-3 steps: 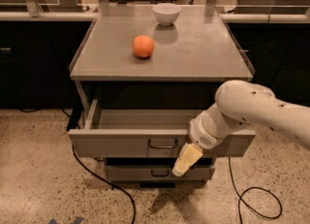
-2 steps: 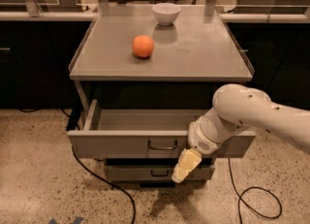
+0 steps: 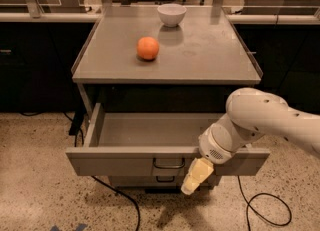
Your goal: Open top drawer
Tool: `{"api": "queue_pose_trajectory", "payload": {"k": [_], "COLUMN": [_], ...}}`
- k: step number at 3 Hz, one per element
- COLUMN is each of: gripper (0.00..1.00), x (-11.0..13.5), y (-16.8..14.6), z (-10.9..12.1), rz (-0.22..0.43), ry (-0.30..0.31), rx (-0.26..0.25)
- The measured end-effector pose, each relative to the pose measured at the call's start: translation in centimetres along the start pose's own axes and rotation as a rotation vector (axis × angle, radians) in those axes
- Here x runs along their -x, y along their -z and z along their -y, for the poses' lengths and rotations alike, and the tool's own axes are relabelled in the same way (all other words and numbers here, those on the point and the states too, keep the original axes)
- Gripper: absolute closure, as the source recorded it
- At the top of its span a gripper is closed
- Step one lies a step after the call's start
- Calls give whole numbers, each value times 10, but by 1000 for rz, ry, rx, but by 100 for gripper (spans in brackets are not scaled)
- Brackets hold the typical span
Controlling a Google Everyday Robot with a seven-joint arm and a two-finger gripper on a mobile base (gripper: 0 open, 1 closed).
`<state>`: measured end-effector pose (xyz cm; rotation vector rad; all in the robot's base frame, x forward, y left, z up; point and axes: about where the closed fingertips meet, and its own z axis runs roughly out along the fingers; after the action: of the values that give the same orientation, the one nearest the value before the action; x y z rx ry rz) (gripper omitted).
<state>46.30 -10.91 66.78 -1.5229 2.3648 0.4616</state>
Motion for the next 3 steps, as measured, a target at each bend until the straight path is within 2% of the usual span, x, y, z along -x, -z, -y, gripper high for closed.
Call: {"api": "queue_pose_trajectory", "payload": {"k": [1,2,3], "gripper": [0,0,0], "x": [-8,-25,-42], "y": [5,24,47], "z": [-24,-43,-50], "rz": [-6,-13,-24], "ry": [-8,-55,-102], "rx": [23,34,23]}}
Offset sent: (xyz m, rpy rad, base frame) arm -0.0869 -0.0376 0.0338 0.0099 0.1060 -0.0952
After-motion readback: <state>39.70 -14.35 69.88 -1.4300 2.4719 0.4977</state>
